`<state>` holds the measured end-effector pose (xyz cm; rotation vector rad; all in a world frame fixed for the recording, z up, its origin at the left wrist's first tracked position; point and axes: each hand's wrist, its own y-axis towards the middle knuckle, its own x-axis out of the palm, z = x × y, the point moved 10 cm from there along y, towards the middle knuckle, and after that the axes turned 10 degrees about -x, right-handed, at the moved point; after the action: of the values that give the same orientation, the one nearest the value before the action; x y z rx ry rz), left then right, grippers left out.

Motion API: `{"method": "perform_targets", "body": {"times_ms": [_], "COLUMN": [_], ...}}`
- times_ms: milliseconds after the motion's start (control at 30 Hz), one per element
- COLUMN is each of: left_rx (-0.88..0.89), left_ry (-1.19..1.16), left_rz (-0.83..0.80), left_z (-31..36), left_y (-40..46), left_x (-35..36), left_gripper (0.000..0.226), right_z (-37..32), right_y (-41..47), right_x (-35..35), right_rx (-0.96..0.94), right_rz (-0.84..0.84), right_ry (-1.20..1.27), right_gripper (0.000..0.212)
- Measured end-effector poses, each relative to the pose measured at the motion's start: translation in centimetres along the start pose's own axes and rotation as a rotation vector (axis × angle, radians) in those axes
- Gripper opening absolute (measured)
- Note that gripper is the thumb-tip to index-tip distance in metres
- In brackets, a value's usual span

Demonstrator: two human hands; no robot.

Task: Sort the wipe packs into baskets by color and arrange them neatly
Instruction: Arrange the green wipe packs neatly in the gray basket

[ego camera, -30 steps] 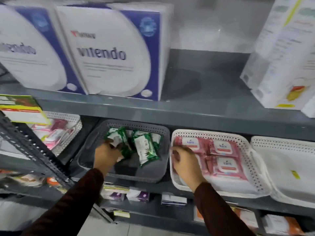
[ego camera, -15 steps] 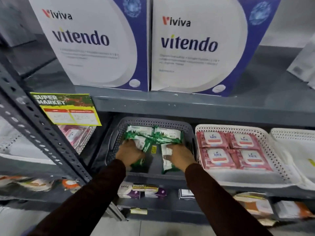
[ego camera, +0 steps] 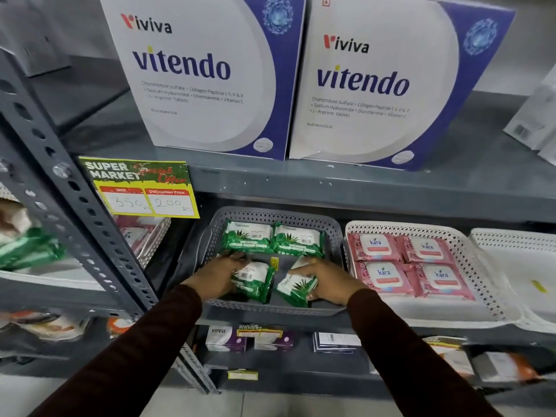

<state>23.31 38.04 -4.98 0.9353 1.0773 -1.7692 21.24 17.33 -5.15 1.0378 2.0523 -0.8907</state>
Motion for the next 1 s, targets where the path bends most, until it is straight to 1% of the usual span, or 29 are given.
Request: {"method": "perform_targets", "body": {"times_ms": [33,100,200,367,567,667,767,800,833,900,933,1000], "left_rx": [-0.008,-0.043,-0.07,-0.063,-0.059,-0.059,-0.062,-0.055,-0.047,-0.041,-0.053,-0.108], "left_ry": [-0.014,-0.045,-0.084,-0.126,-0.188,-0.208,-0.167,-0.2,-0.273,-0.41,-0.409,-0.219], "left_rz": [0.001,0.009,0.026,0.044,0.013,0.01,-0.001,-0.018,-0.035,-0.018,0.02,0.115], "left_z": [-0.3,-0.8,-0.9,-0.2,-0.5,-0.9,-0.7,-0.2,0.5,1.9,2.2,2.0], "left_y": [0.2,0.5,0.9,1.4,1.8,2.0,2.0,2.0,1.8,2.0,2.6,4.2], "left_x": [0.2,0.4,0.3,-0.1,0.1,0.4,0.6,0.6,0.5,-0.5,-1.2,-2.0], "left_gripper": [0.077,0.079,0.076,0.077,0.072,0.07,0.075,0.08,0.083,0.08,0.076,0.068], "right_z": [0.0,0.0,-0.3,-1.1,-1.0,-1.0,-1.1,-1.2,-1.5,-2.3,-2.6,-2.6], "right_y": [0.0,-0.2,-0.5,0.2,1.3,1.3,1.3,1.3,1.3,2.1,3.0,5.3], "right_x": [0.1,0.1,0.2,-0.3,-0.2,-0.5,-0.7,-1.0,-1.6,-3.3,-3.9,-3.7], "right_rx": [0.007,0.038,0.161,0.254,0.254,0.251,0.269,0.273,0.269,0.209,0.165,0.107], "right_rz": [0.039,0.136,0.246,0.326,0.261,0.237,0.193,0.219,0.28,0.43,0.461,0.425], "right_ry": [-0.017,-0.137,-0.275,-0.26,-0.303,-0.272,-0.266,-0.259,-0.24,-0.239,-0.261,-0.281], "right_gripper": [0.074,0.071,0.065,0.061,0.061,0.062,0.061,0.06,0.059,0.057,0.058,0.061]}}
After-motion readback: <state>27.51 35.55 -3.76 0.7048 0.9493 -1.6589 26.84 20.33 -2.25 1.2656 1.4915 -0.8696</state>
